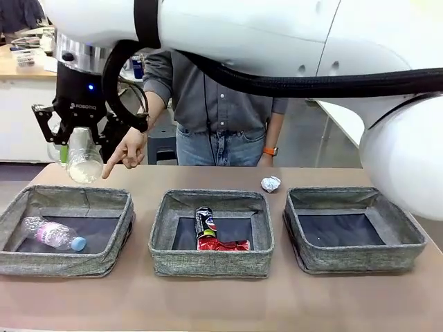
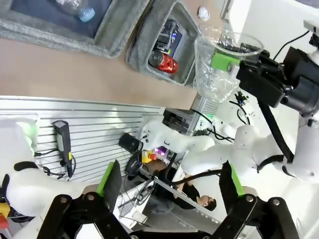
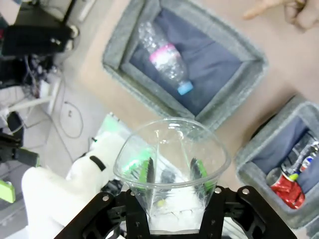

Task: Sort the waste into the appropriate baskets.
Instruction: Place the picked waste into the Fabric basket indicated by the person.

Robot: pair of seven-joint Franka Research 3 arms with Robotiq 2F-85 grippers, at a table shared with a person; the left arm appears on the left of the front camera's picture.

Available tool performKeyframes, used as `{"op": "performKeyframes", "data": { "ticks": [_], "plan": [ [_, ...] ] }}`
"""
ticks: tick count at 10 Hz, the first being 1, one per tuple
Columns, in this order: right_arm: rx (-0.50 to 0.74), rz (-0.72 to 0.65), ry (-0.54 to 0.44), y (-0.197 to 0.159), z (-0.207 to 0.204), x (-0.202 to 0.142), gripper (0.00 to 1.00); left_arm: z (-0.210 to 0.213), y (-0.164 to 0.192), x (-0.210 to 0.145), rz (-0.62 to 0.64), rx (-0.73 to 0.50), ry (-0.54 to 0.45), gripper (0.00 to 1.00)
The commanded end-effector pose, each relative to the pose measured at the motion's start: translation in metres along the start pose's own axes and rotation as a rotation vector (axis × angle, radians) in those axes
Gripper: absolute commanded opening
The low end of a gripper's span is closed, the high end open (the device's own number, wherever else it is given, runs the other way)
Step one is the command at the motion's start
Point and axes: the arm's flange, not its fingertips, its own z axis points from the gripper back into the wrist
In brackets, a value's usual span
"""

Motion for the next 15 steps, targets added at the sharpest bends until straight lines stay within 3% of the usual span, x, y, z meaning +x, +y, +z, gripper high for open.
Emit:
{"op": "performKeyframes", "data": {
  "ticks": [1, 2, 4, 8, 9, 15],
  "plan": [
    [0.029, 0.103, -0.108, 0.011, -0.025, 0.014, 0.41, 0.0, -0.001, 0.002, -0.018, -0.006, -0.014, 1.0],
    [0.037, 0.145, -0.18, 0.015, -0.045, 0.026, 0.41, 0.0, -0.001, 0.002, -0.018, -0.006, -0.014, 1.0],
    [0.082, 0.205, -0.231, 0.011, -0.079, 0.041, 0.41, 0.0, -0.001, 0.002, -0.018, -0.006, -0.014, 1.0],
    [0.068, 0.225, -0.279, 0.003, -0.079, 0.038, 0.41, 0.0, -0.001, 0.002, -0.018, -0.006, -0.014, 1.0],
    [0.061, 0.255, -0.283, 0.003, -0.08, 0.037, 1.0, 0.0, -0.001, 0.002, -0.018, -0.006, -0.014, 1.0],
    [0.073, 0.239, -0.286, -0.002, -0.077, 0.034, 1.0, 0.0, -0.001, 0.002, -0.018, -0.006, -0.014, 1.0]
  ]
}}
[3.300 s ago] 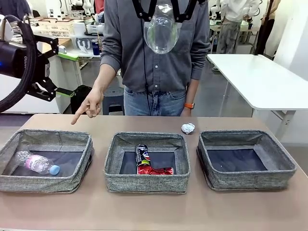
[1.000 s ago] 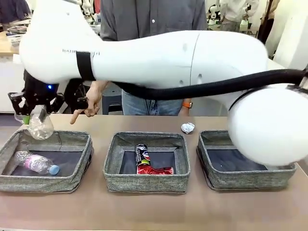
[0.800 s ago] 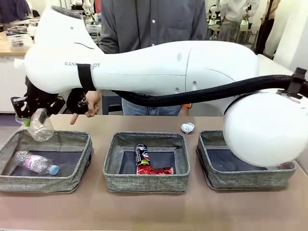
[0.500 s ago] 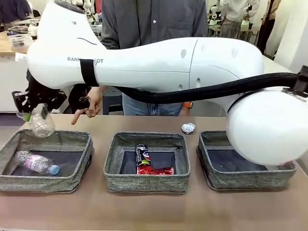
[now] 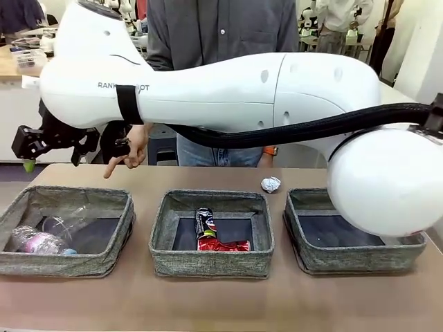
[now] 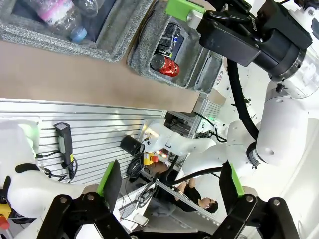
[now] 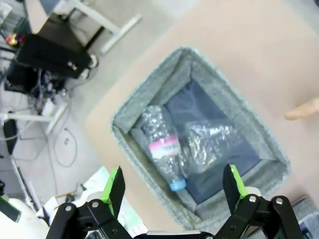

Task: Sort the waste into the appropriate baskets.
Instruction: Place the picked waste into the Fabric basket indicated by the person.

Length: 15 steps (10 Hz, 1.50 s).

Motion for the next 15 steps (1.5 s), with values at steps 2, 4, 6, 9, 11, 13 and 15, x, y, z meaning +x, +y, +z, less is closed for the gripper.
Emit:
{"op": "performKeyframes", "data": {
  "ticks": [2, 4, 6, 9, 11, 13, 15],
  "plan": [
    [-0.012, 0.016, -0.008, -0.005, 0.007, -0.012, 1.0, 0.001, 0.0, 0.001, -0.017, -0.013, -0.007, 1.0],
    [-0.011, -0.004, -0.008, -0.01, 0.012, -0.014, 1.0, 0.001, 0.0, 0.001, -0.017, -0.013, -0.007, 1.0],
    [0.02, -0.048, 0.005, -0.031, 0.046, -0.027, 1.0, 0.001, 0.0, 0.001, -0.017, -0.013, -0.007, 1.0],
    [0.144, -0.084, 0.019, -0.096, 0.157, -0.12, 1.0, 0.001, 0.0, 0.001, -0.017, -0.013, -0.007, 1.0],
    [0.133, -0.141, -0.024, -0.115, 0.186, -0.163, 1.0, 0.001, 0.0, 0.001, -0.017, -0.013, -0.007, 1.0],
    [0.08, -0.233, -0.075, -0.116, 0.192, -0.171, 1.0, 0.001, 0.0, 0.001, -0.017, -0.013, -0.007, 1.0],
    [0.083, -0.195, 0.003, -0.119, 0.168, -0.11, 1.0, 0.001, 0.0, 0.001, -0.017, -0.013, -0.007, 1.0]
  ]
}}
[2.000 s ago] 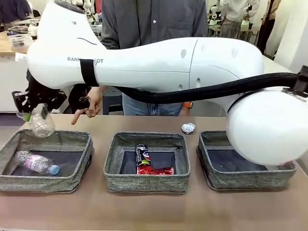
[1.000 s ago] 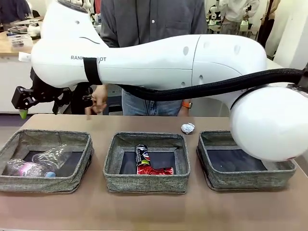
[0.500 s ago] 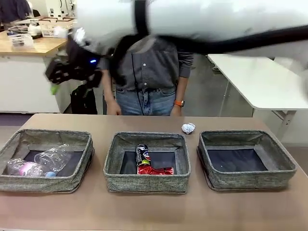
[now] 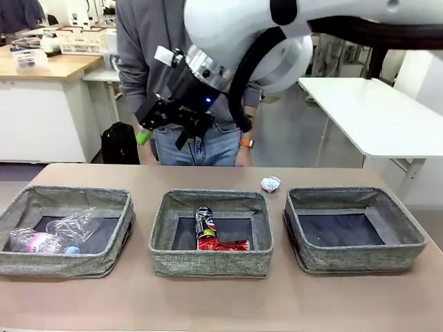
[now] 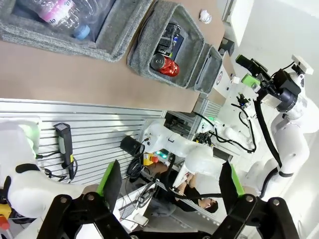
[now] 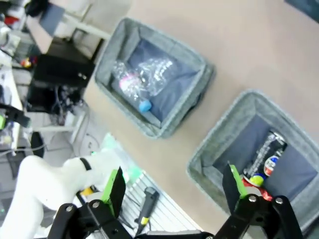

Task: Sort the waste into the appropriate baskets.
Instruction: Place the picked waste into the Fabric basket indicated by the person.

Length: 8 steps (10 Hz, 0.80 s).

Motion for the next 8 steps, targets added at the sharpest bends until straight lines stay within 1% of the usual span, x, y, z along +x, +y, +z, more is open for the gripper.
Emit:
{"op": "performKeyframes", "data": {
  "ticks": [1, 2, 3, 4, 5, 6, 7, 8],
  "plan": [
    [0.015, 0.017, 0.023, 0.008, -0.007, 0.021, 1.0, 0.0, 0.0, 0.001, -0.016, -0.012, -0.006, 1.0],
    [0.0, 0.0, 0.0, 0.0, 0.0, 0.0, 1.0, 0.0, 0.0, 0.0, 0.0, 0.0, 0.0, 1.0],
    [0.038, -0.128, -0.04, -0.021, 0.012, 0.0, 1.0, -0.024, -0.013, 0.014, -0.022, -0.043, 0.045, 1.0],
    [0.11, -0.203, -0.06, -0.042, 0.033, -0.012, 1.0, -0.059, -0.032, 0.027, -0.085, -0.094, 0.148, 1.0],
    [0.145, -0.259, -0.071, -0.061, 0.052, -0.025, 1.0, -0.088, -0.049, 0.036, -0.128, -0.131, 0.201, 1.0],
    [0.227, -0.316, -0.043, -0.078, 0.067, -0.04, 1.0, -0.114, -0.064, 0.039, -0.166, -0.165, 0.25, 1.0],
    [0.331, -0.378, 0.012, -0.097, 0.078, -0.056, 1.0, -0.14, -0.073, 0.04, -0.19, -0.187, 0.263, 1.0],
    [0.452, -0.414, 0.076, -0.118, 0.083, -0.076, 1.0, -0.168, -0.078, 0.037, -0.196, -0.265, 0.281, 1.0]
  ]
}}
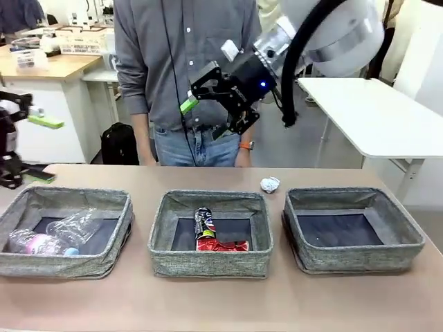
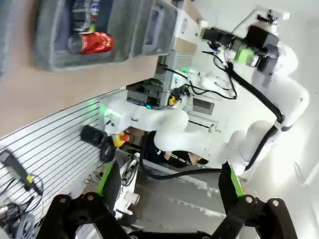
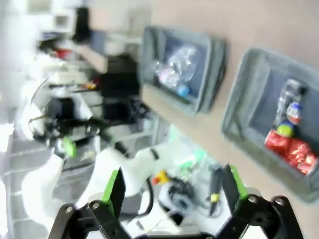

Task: Sort the waste into the appropriate baskets.
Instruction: Place the picked waste into the Fabric basket indicated by the person.

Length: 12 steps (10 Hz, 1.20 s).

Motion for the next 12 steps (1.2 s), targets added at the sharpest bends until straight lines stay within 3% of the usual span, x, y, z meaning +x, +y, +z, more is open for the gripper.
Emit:
{"op": "performKeyframes", "data": {
  "ticks": [1, 2, 4, 5, 7, 8, 9, 10, 12],
  "plan": [
    [0.194, -0.043, 0.077, -0.052, 0.017, -0.036, 1.0, -0.037, 0.013, 0.007, -0.038, -0.124, 0.002, 1.0],
    [0.309, -0.036, 0.084, -0.075, 0.027, -0.05, 1.0, -0.054, 0.015, 0.01, -0.044, -0.176, -0.021, 1.0],
    [0.487, -0.144, -0.006, -0.131, 0.061, -0.085, 1.0, -0.066, 0.016, 0.013, -0.165, -0.202, -0.121, 1.0],
    [0.514, -0.235, -0.076, -0.158, 0.083, -0.106, 1.0, -0.068, 0.018, 0.02, -0.198, -0.191, -0.137, 1.0],
    [0.528, -0.272, -0.12, -0.178, 0.112, -0.13, 1.0, -0.059, 0.035, 0.035, -0.178, -0.177, -0.122, 1.0],
    [0.509, -0.307, -0.163, -0.183, 0.117, -0.133, 1.0, -0.045, 0.048, 0.04, -0.159, -0.181, -0.145, 1.0],
    [0.407, -0.257, -0.189, -0.174, 0.102, -0.127, 1.0, -0.029, 0.065, 0.04, -0.113, -0.125, -0.13, 1.0],
    [0.521, -0.285, -0.143, -0.196, 0.118, -0.124, 1.0, -0.047, 0.013, 0.064, -0.162, -0.171, -0.137, 1.0],
    [0.521, -0.285, -0.143, -0.196, 0.118, -0.124, 1.0, -0.047, 0.013, 0.064, -0.162, -0.171, -0.137, 1.0]
  ]
}}
